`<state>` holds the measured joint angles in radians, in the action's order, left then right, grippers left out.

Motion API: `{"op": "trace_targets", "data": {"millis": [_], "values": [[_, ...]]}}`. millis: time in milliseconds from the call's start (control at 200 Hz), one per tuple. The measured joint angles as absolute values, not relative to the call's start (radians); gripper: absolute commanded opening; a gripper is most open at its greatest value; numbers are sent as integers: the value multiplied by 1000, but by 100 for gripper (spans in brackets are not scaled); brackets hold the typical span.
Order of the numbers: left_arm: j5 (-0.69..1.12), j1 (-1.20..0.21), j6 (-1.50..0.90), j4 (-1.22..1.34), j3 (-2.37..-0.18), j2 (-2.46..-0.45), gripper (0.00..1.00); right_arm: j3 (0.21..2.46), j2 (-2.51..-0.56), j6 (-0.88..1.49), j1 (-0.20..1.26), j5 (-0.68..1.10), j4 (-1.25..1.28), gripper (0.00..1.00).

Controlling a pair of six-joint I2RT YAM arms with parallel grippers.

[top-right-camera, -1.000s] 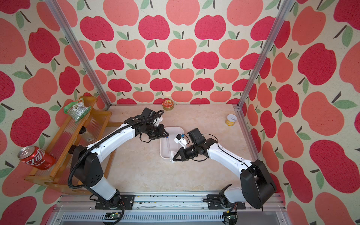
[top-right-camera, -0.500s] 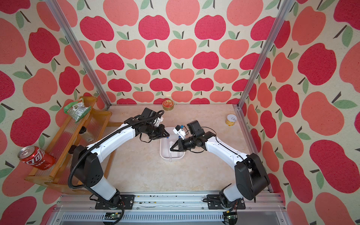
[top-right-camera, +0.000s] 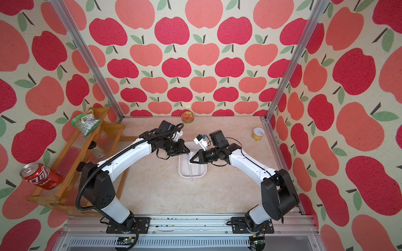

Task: Wipe the exteriors of test tubes
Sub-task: Wipe the dirt from the test tube.

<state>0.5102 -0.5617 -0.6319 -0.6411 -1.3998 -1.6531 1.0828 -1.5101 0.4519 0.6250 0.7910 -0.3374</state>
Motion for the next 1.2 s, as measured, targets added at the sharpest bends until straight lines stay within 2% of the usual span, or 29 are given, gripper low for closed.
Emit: {"op": "trace_targets", "data": {"millis": [345,820,1201], "values": [[514,-561,-632,-643,-1406,-1654,5,1005,-1443,446,646,794,-399,0],[514,-561,-632,-642,-1417,-1658,5,904,-1225,417,826,693,-597,0],[514,-561,-632,-642,-1417,-1658,5,903,-1204,402,845,709,-607,0]]}}
